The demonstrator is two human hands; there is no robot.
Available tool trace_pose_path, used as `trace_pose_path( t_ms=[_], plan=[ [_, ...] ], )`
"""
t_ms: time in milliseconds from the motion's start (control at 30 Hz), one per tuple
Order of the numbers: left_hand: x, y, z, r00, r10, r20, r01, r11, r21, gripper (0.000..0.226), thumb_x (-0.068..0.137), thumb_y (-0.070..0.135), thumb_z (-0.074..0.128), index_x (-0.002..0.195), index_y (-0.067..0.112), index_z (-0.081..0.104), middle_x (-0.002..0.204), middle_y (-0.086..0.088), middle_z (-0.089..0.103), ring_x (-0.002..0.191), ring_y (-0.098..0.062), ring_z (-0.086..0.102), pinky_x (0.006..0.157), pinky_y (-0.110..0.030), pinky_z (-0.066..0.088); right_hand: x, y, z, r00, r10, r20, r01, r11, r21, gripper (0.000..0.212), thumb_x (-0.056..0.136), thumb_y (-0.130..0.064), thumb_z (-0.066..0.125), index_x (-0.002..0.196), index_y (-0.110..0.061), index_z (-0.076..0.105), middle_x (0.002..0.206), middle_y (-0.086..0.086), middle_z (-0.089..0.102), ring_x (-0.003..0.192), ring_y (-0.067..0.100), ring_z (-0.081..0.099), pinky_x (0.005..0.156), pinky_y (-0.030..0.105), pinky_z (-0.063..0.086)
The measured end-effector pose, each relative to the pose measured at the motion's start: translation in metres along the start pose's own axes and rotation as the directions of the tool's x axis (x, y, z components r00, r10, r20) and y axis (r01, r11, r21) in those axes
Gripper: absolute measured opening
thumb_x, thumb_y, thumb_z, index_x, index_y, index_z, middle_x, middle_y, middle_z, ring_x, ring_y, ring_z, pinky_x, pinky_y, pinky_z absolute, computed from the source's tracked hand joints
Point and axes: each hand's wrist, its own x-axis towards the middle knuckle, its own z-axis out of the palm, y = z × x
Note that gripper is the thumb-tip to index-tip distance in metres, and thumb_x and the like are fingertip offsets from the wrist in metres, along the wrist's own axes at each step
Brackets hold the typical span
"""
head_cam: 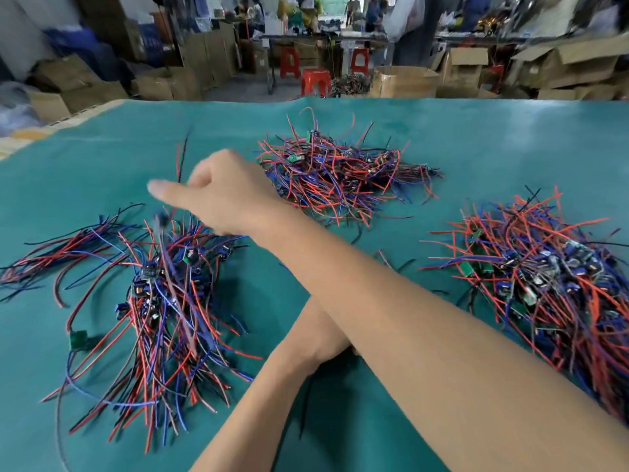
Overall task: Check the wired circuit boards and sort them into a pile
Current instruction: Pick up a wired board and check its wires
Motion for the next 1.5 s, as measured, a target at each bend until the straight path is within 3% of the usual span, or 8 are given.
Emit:
trace_pose_path(
  t_ms=[133, 300, 533, 667, 800, 1033, 1233, 1500],
  plan=[
    [0.002, 0.012, 0.002, 0.999, 0.032, 0.03, -0.034, 0.996, 0.083, 0.045, 0.084, -0.006, 0.045, 0.066, 0.034, 0.053, 0.054, 0.028, 0.061, 0.055, 0.014, 0.058, 0.056, -0.004, 0.045, 0.012, 0.06, 0.002, 0.996, 0.052, 0.072, -0.011, 0.879, -0.476, 0.023, 0.091, -0.02, 0.064, 0.114, -0.016, 0.066, 0.116, 0.014, 0.064, 0.113, 0.036, 0.062, 0.09, 0.04, 0.053],
    [0.004, 0.014, 0.006, 0.999, -0.016, 0.051, 0.014, 0.999, 0.032, 0.046, 0.075, -0.012, 0.036, 0.053, 0.022, 0.057, 0.05, 0.001, 0.059, 0.04, -0.01, 0.054, 0.041, -0.019, 0.042, 0.004, 0.115, 0.0, 0.998, 0.057, 0.031, -0.03, 0.838, -0.545, 0.025, 0.088, -0.006, 0.064, 0.107, -0.022, 0.067, 0.108, 0.008, 0.065, 0.104, 0.034, 0.063, 0.077, 0.037, 0.05],
    [0.011, 0.007, 0.006, 0.989, -0.092, 0.115, 0.098, 0.994, -0.051, 0.02, 0.094, -0.006, 0.048, 0.093, 0.003, 0.066, 0.065, -0.005, 0.068, 0.042, -0.012, 0.054, 0.038, -0.019, 0.044, -0.004, 0.13, -0.068, 0.927, 0.267, -0.262, -0.233, 0.961, 0.151, 0.015, 0.08, -0.014, 0.075, 0.092, -0.022, 0.077, 0.07, -0.008, 0.067, 0.071, 0.017, 0.064, 0.068, 0.026, 0.046],
    [0.012, 0.006, 0.005, 0.989, -0.104, 0.101, 0.111, 0.991, -0.069, 0.017, 0.095, -0.005, 0.049, 0.097, -0.003, 0.066, 0.067, -0.008, 0.068, 0.044, -0.014, 0.054, 0.039, -0.02, 0.043, -0.045, 0.134, -0.12, 0.858, 0.449, -0.25, -0.118, 0.645, 0.755, 0.007, 0.086, -0.003, 0.069, 0.091, -0.007, 0.073, 0.067, 0.004, 0.067, 0.05, 0.01, 0.057, 0.045, 0.018, 0.041],
    [0.013, 0.004, 0.006, 0.991, -0.108, 0.076, 0.115, 0.99, -0.085, 0.017, 0.097, -0.002, 0.049, 0.1, -0.004, 0.066, 0.073, -0.013, 0.069, 0.047, -0.014, 0.055, 0.039, -0.02, 0.042, -0.094, 0.141, -0.144, 0.87, 0.459, -0.18, -0.003, 0.37, 0.929, 0.015, 0.076, -0.009, 0.071, 0.09, -0.007, 0.07, 0.07, 0.004, 0.067, 0.054, 0.007, 0.058, 0.047, 0.014, 0.04],
    [0.016, 0.007, 0.004, 0.993, -0.113, 0.041, 0.121, 0.949, -0.291, 0.039, 0.103, 0.03, 0.049, 0.097, -0.007, 0.06, 0.079, -0.018, 0.071, 0.053, -0.021, 0.06, 0.041, -0.024, 0.044, -0.142, 0.149, -0.077, 0.89, 0.45, -0.073, -0.232, 0.584, 0.778, 0.025, 0.068, -0.017, 0.083, 0.089, -0.011, 0.072, 0.075, 0.01, 0.071, 0.057, 0.017, 0.061, 0.045, 0.022, 0.039],
    [0.014, 0.005, 0.0, 0.997, -0.07, 0.025, 0.074, 0.943, -0.324, 0.015, 0.095, 0.014, 0.065, 0.088, 0.002, 0.06, 0.074, -0.01, 0.066, 0.06, -0.019, 0.06, 0.05, -0.023, 0.045, -0.144, 0.16, -0.074, 0.904, 0.414, -0.107, -0.204, 0.638, 0.743, 0.008, 0.085, -0.006, 0.076, 0.084, -0.012, 0.08, 0.08, 0.008, 0.075, 0.064, 0.01, 0.064, 0.053, 0.019, 0.046],
    [0.015, 0.005, -0.005, 0.992, -0.126, -0.02, 0.099, 0.858, -0.504, 0.016, 0.079, 0.022, 0.073, 0.086, 0.009, 0.069, 0.081, -0.01, 0.067, 0.069, -0.016, 0.067, 0.057, -0.02, 0.05, -0.143, 0.168, -0.078, 0.956, 0.289, -0.043, -0.199, 0.753, 0.627, 0.052, 0.082, 0.016, 0.057, 0.103, -0.026, 0.08, 0.096, 0.002, 0.075, 0.064, 0.015, 0.057, 0.054, 0.023, 0.044]
  ],
)
